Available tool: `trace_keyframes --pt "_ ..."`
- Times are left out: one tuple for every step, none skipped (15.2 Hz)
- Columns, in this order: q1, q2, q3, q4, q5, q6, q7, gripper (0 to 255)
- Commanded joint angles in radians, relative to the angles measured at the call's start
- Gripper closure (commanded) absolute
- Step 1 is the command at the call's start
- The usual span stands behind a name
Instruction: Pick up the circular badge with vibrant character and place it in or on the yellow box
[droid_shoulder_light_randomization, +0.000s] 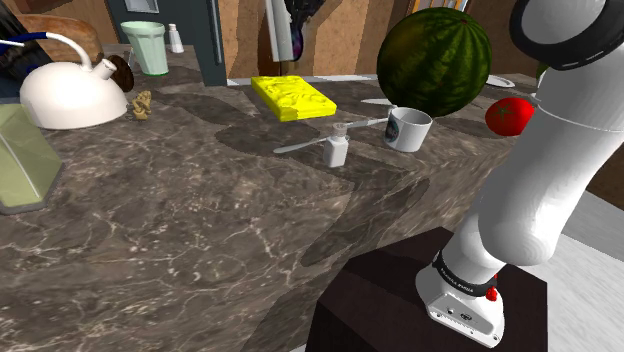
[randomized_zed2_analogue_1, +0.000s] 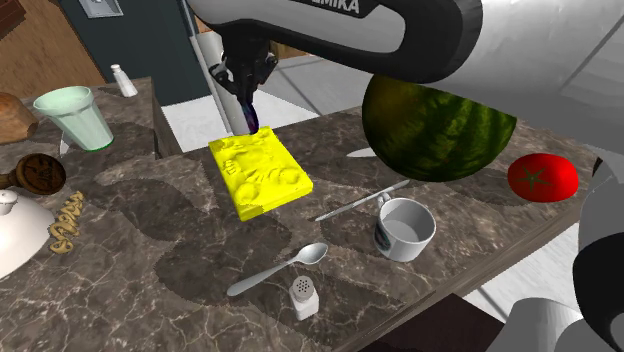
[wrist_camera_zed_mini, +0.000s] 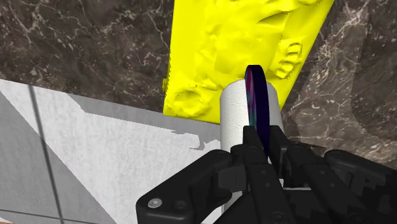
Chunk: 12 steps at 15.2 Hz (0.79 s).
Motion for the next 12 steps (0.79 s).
trace_keyframes --pt "0.002 -0.015 0.001 -0.047 -0.004 0.034 0.003 255" --pt "0.002 -0.020 0.001 -0.067 -0.006 0.049 0.004 255" --pt "0.003 -0.024 0.002 -0.087 -0.007 0.064 0.005 255" --pt "0.003 -0.028 0.002 -0.105 -0.008 0.078 0.006 255" --pt "0.004 -0.032 0.002 -0.124 -0.009 0.093 0.006 255" --pt "0.004 -0.036 0.003 -0.142 -0.010 0.108 0.007 255" --pt "0.004 -0.039 0.003 -0.159 -0.011 0.122 0.008 255" --pt "0.004 -0.042 0.003 -0.177 -0.012 0.136 0.009 255" --pt "0.005 -0.045 0.003 -0.193 -0.013 0.150 0.009 255" --pt "0.005 -0.047 0.003 -0.210 -0.014 0.165 0.010 255" --pt "0.005 -0.049 0.003 -0.223 -0.015 0.176 0.011 255" --pt "0.005 -0.049 0.003 -0.223 -0.015 0.176 0.011 255"
